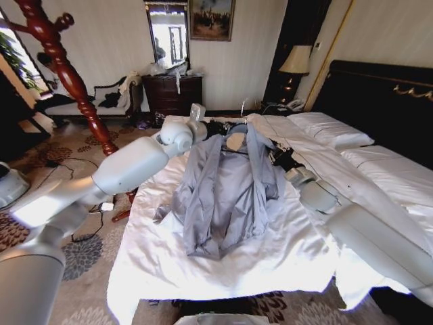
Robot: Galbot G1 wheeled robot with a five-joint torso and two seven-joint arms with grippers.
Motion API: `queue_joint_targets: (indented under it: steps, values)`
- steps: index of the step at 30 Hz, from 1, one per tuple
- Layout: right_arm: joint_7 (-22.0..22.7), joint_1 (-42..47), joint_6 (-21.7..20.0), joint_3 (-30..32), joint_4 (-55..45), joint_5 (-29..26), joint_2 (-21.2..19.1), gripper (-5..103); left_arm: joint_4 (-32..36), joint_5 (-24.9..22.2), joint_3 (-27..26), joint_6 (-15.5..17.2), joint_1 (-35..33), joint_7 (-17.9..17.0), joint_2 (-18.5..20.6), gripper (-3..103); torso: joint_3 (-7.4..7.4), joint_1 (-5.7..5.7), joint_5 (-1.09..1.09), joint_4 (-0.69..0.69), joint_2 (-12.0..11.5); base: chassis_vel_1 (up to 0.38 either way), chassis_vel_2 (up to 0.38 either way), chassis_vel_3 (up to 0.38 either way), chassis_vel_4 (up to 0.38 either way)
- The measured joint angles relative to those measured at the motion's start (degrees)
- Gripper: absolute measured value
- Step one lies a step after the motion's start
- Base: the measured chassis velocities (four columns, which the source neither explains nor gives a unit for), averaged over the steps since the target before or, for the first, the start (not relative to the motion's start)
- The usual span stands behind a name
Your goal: Pick up the clothes from the bed and hang them on the clothes hanger.
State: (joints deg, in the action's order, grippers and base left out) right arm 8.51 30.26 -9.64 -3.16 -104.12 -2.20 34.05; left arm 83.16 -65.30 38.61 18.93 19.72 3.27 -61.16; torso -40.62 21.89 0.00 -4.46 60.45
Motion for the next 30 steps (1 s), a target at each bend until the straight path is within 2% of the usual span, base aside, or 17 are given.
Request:
queue_joint_targets:
  steps: [6, 10, 24, 30]
  values:
    - [0.32, -4.06, -0.71, -2.55, 1.94, -1.23, 1.98, 18, 1.67, -0.24, 1.46, -1.04, 2.87, 0.45, 0.3, 1, 0.0, 0.0, 0.0, 0.0, 0.0, 0.0, 0.0, 0.0, 0.0]
    - [0.15, -5.92, -1.58, -3.83, 2.94, -2.01, 3.18, 19, 4.16, 2.09, 2.46, -1.93, 3.06, 0.85, 1.72, 1, 0.0, -0.01, 0.0, 0.0, 0.0, 0.0, 0.0, 0.0, 0.0]
    - [-1.02, -5.75, -2.53, -7.1, 4.9, -2.68, 4.44, 19, 8.98, 7.45, 0.28, -2.41, -2.63, 1.41, 7.23, 0, 0.0, -0.01, -0.01, -0.01, 0.0, 0.0, 0.0, 0.0, 0.0]
    - [-1.07, -9.49, -5.48, -10.94, 8.86, -5.89, 7.19, 19, 10.51, 8.33, -1.96, -2.69, -5.31, 1.0, 10.13, 0, 0.01, -0.01, 0.0, 0.0, 0.0, 0.0, 0.0, 0.0, 0.0]
